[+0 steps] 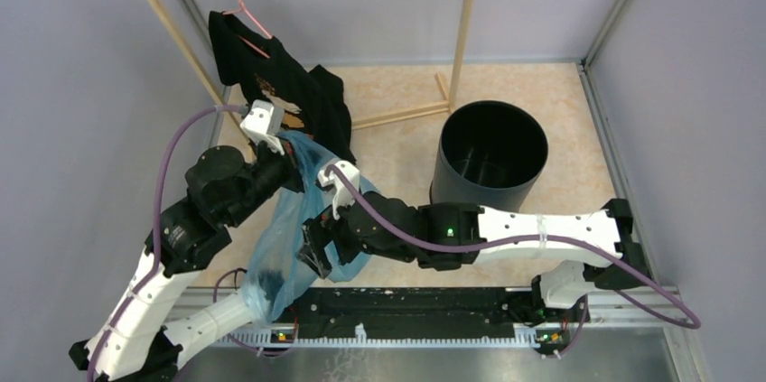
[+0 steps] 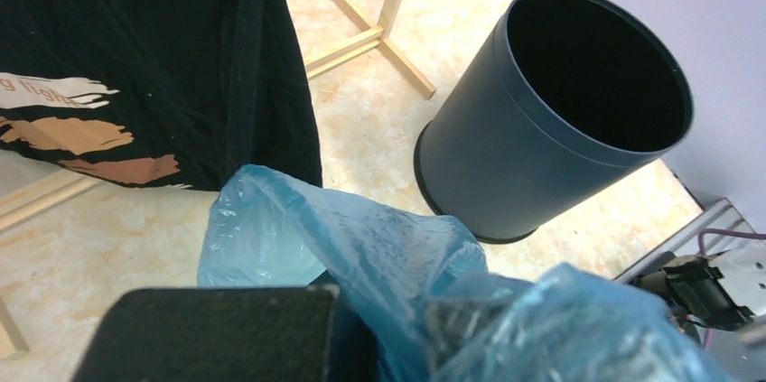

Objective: Put the trash bags into the trash bin

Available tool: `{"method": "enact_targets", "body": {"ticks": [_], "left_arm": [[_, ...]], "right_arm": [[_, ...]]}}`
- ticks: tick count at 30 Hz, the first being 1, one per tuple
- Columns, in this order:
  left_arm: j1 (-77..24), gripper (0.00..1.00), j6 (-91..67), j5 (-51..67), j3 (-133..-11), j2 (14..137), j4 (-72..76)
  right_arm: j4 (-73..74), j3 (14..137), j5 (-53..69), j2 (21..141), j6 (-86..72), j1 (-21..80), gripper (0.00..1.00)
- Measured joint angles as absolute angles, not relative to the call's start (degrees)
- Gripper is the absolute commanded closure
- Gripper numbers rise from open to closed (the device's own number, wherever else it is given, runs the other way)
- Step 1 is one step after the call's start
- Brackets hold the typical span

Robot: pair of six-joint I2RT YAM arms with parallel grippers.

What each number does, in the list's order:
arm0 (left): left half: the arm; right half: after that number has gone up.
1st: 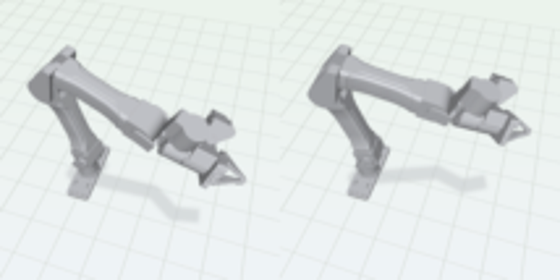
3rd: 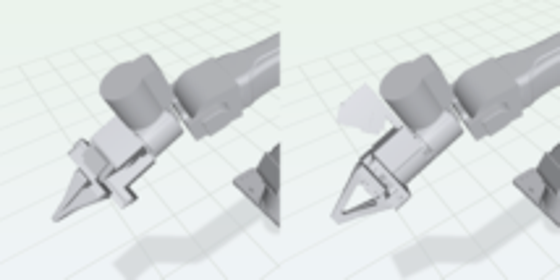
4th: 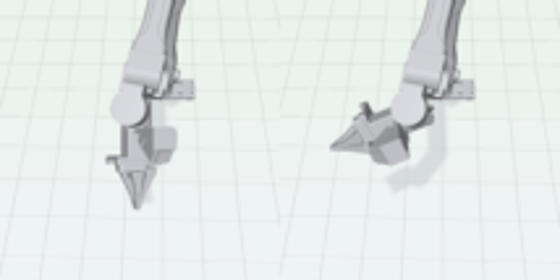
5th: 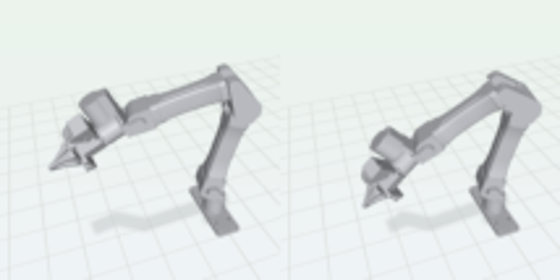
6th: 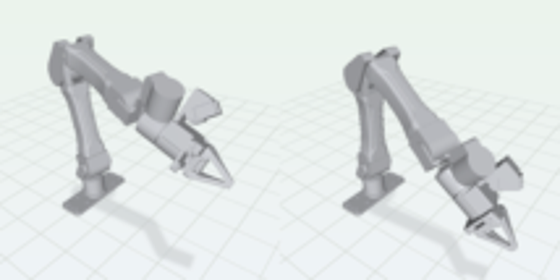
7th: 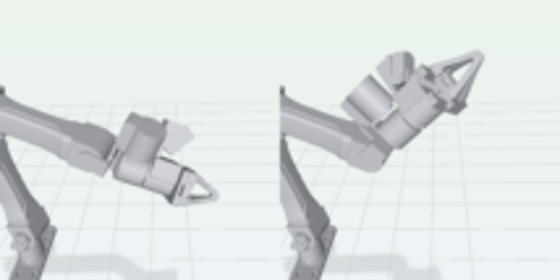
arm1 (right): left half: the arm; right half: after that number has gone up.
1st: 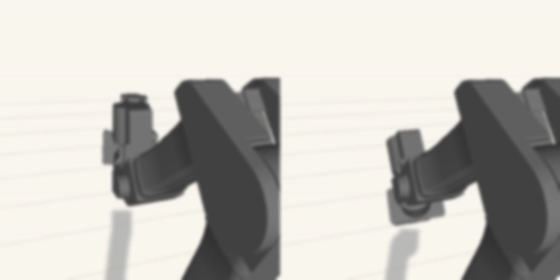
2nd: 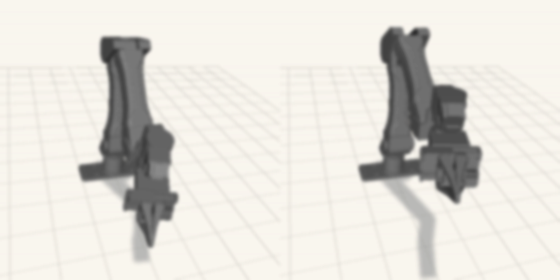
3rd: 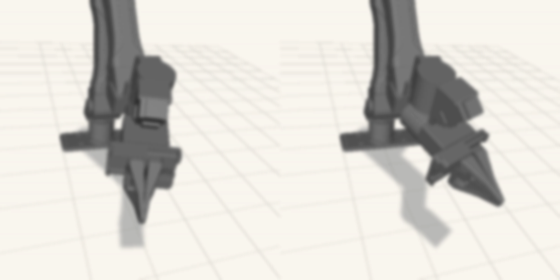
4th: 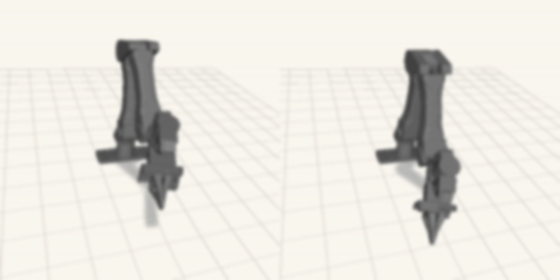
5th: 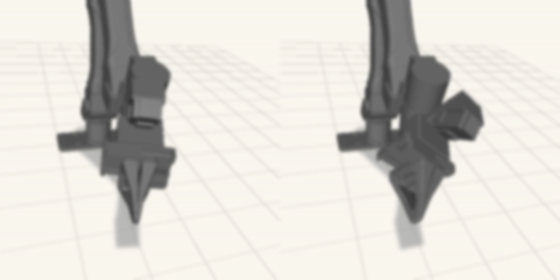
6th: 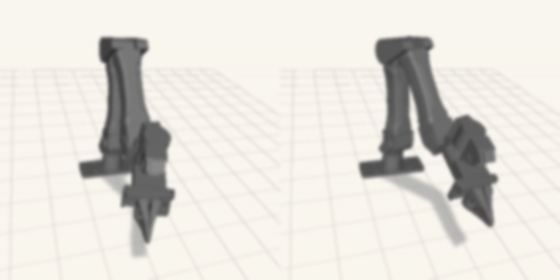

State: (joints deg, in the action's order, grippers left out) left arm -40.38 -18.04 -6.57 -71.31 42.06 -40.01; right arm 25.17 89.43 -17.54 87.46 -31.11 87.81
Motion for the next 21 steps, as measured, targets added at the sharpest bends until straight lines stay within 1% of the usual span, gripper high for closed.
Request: {"method": "enact_targets", "body": {"ticks": [6,11,15,18,21], "left_arm": [[-40.4,1.0,-16.3,-9.0,-71.5,43.4,-40.1],[-40.4,1.0,-15.7,-10.4,-71.5,43.9,-39.2],[-40.4,1.0,-15.1,-10.9,-71.5,44.3,-38.1],[-40.4,1.0,-14.8,-11.5,-71.6,44.8,-37.5],[-40.4,1.0,-14.8,-11.9,-71.6,45.1,-37.4]], "right_arm": [[23.6,90.4,-20.6,87.4,-32.2,88.0,0.12],[22.8,90.4,-21.6,86.4,-32.5,88.0,0.13],[18.3,89.2,-20.7,84.8,-31.8,88.0,0.13],[17.4,89.5,-20.8,84.8,-30.4,88.1,0.07],[17.9,89.8,-22.3,84.9,-29.0,88.1,0.05]]}}
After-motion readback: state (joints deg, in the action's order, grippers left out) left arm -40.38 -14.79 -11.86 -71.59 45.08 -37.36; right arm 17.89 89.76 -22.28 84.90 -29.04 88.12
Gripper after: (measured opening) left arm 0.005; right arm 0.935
